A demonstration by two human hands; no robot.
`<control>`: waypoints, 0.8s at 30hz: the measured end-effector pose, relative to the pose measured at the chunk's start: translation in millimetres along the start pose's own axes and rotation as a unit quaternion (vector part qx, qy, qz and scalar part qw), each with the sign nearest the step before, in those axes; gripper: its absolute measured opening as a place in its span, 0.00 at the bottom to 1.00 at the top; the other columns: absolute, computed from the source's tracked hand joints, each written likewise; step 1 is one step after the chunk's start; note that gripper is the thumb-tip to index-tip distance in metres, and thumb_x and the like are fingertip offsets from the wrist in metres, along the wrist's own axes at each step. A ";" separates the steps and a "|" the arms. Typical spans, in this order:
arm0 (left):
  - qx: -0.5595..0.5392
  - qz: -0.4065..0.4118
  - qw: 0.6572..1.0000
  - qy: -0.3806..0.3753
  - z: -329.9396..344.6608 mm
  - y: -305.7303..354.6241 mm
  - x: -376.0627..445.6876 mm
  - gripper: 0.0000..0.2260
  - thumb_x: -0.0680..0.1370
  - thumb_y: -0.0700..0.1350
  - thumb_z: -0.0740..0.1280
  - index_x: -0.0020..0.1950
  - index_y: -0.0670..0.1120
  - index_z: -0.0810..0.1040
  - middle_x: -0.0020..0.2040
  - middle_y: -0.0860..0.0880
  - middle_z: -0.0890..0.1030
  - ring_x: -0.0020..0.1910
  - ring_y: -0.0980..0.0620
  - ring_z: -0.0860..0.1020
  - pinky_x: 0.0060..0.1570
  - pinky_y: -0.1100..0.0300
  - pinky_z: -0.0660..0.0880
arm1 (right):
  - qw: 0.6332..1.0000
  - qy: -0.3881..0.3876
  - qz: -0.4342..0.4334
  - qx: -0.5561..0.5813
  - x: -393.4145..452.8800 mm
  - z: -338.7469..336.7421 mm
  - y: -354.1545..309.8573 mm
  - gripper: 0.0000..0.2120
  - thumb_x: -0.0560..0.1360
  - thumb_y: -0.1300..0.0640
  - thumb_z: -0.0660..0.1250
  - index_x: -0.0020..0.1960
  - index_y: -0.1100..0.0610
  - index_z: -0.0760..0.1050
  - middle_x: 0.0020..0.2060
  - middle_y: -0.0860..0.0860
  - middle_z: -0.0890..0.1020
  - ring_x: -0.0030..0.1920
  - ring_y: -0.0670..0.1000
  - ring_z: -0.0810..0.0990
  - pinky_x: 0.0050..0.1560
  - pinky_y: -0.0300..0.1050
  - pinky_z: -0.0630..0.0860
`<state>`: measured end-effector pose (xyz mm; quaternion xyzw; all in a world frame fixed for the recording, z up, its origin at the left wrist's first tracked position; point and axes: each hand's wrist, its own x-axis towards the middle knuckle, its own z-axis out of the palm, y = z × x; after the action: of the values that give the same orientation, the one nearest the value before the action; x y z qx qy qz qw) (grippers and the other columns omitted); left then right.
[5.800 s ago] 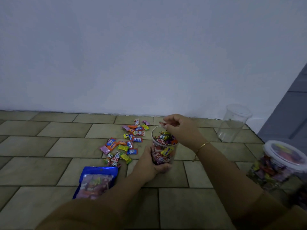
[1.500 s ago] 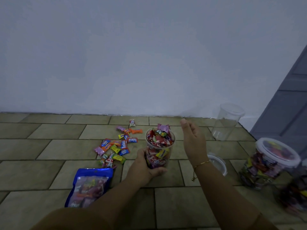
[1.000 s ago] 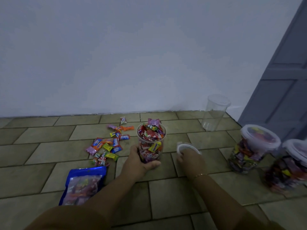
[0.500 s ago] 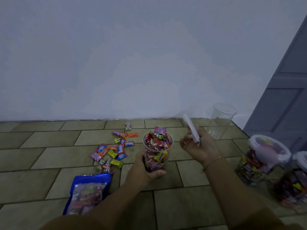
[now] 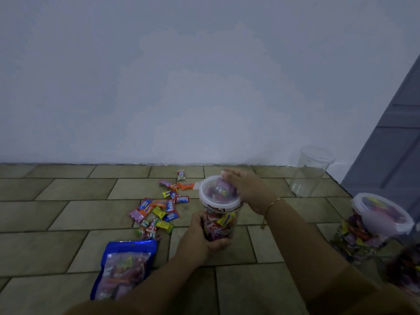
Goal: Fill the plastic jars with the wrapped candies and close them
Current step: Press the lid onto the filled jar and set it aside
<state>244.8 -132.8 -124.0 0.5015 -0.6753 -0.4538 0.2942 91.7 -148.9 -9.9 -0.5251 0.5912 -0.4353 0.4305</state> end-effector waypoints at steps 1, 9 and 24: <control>0.002 -0.002 1.000 0.001 0.0 -0.6 0.1 0.38 0.62 0.55 0.79 0.65 0.52 0.62 0.57 0.59 0.71 0.58 0.56 0.71 0.58 0.59 0.71 | 1.000 -0.004 -0.007 -0.029 -1.0 0.5 -1.9 0.16 0.79 0.57 0.62 0.66 0.58 0.71 0.43 0.54 0.79 0.44 0.53 0.75 0.48 0.47 0.74; 0.006 -0.001 1.000 0.005 1.9 -5.0 1.5 0.37 0.62 0.56 0.79 0.63 0.53 0.62 0.57 0.58 0.71 0.58 0.56 0.72 0.57 0.58 0.72 | 0.963 -0.013 -0.088 -0.254 -19.8 8.4 -26.7 0.13 0.78 0.61 0.59 0.55 0.55 0.80 0.53 0.52 0.80 0.48 0.46 0.76 0.51 0.41 0.75; -0.009 0.019 1.000 0.006 1.8 -6.5 -1.6 0.36 0.62 0.55 0.80 0.61 0.58 0.60 0.55 0.61 0.73 0.56 0.57 0.74 0.56 0.58 0.74 | 0.913 -0.112 -0.144 -0.364 -45.9 4.4 -33.6 0.26 0.70 0.50 0.73 0.66 0.43 0.71 0.61 0.51 0.70 0.60 0.50 0.69 0.59 0.43 0.70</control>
<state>246.5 -131.2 -130.6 0.4888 -0.6785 -0.4513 0.3114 107.8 -105.9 23.9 -0.7701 0.5745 -0.1857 0.2057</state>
